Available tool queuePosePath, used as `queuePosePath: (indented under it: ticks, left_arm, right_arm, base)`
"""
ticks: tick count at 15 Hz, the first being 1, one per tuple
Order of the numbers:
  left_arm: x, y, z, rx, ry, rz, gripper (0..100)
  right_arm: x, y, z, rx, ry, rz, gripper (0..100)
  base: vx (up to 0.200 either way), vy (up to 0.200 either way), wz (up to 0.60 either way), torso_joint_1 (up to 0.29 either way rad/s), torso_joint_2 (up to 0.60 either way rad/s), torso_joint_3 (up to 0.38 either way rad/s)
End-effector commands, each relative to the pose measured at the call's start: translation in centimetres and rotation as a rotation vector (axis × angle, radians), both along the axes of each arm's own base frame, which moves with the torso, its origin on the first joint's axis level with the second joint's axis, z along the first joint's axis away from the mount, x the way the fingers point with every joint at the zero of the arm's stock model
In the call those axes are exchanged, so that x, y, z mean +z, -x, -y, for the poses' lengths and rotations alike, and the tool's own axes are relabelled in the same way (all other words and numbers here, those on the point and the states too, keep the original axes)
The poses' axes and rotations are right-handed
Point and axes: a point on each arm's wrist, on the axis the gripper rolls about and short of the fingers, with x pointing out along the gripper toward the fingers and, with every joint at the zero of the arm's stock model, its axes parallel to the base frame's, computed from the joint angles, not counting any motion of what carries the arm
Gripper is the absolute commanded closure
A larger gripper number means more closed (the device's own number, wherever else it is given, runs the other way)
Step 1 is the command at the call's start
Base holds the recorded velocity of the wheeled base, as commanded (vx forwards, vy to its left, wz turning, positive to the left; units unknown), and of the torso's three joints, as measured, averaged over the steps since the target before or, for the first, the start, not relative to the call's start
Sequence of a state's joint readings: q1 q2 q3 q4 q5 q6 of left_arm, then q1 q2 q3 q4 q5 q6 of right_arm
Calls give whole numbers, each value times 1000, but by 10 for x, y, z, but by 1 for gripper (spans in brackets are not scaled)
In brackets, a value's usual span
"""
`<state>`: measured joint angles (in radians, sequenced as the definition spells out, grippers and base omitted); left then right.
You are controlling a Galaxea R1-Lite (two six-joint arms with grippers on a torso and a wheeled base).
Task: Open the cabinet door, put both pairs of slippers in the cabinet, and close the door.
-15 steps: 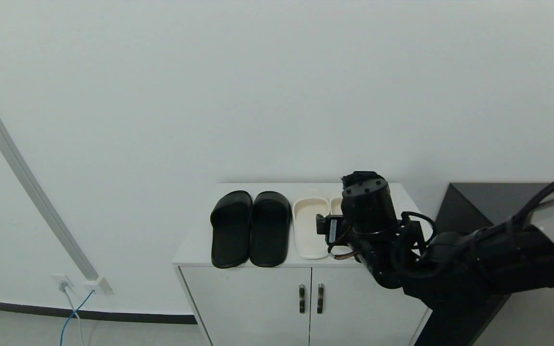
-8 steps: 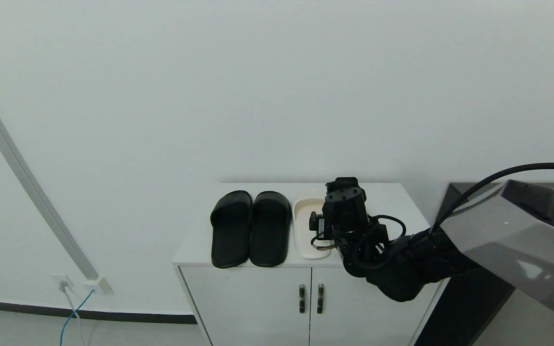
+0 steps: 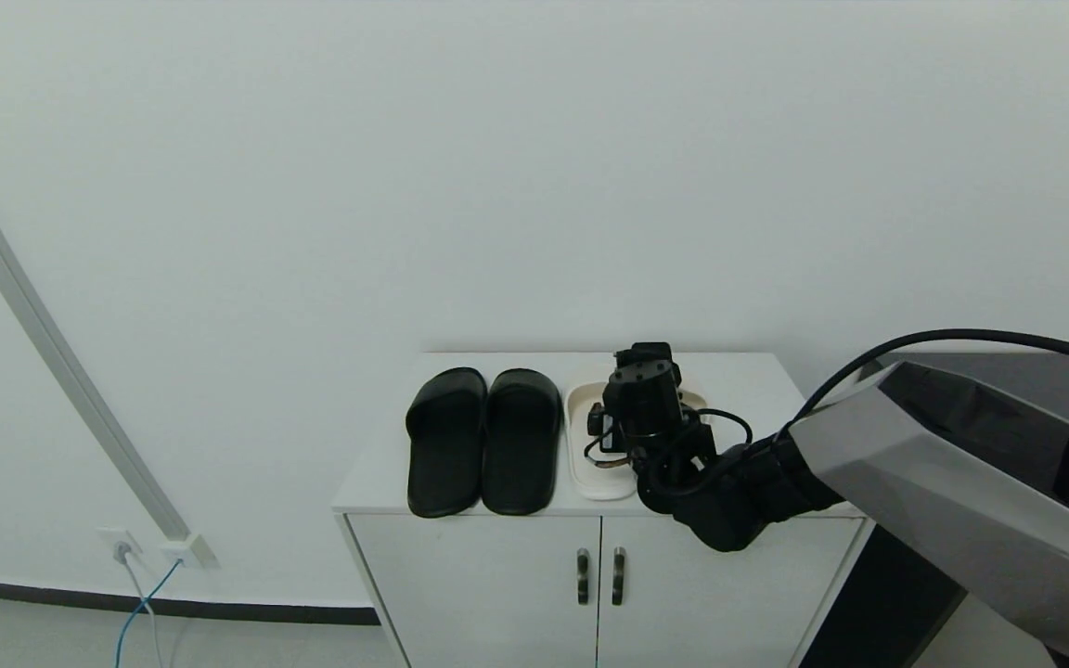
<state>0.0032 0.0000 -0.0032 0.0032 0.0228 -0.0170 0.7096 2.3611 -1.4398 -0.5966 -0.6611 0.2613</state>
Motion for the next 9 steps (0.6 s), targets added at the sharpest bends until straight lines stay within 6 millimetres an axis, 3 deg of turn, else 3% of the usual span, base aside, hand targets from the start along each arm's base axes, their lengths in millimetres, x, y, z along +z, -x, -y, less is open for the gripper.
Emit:
queuePosePath:
  ticks: [1, 3, 4, 9]
  left_arm:
    - [0, 0, 0, 0, 1, -1, 100]
    - [0, 0, 0, 0, 1, 0, 100]
    - [0, 0, 0, 0, 1, 0, 100]
    - [0, 0, 0, 0, 1, 0, 100]
  right_arm:
    - [-1, -4, -3, -1, -3, 4, 0]
    - [-2, -4, -3, -5, -2, 5, 0]
    - [-1, -5, -3, -8, -3, 8, 100]
    - [3, -4, -1, -13, -9, 16, 100]
  base:
    - [0, 0, 0, 0, 0, 0]
    - [0, 0, 0, 0, 0, 0]
    - [0, 0, 0, 0, 0, 0]
    - [0, 0, 0, 0, 0, 0]
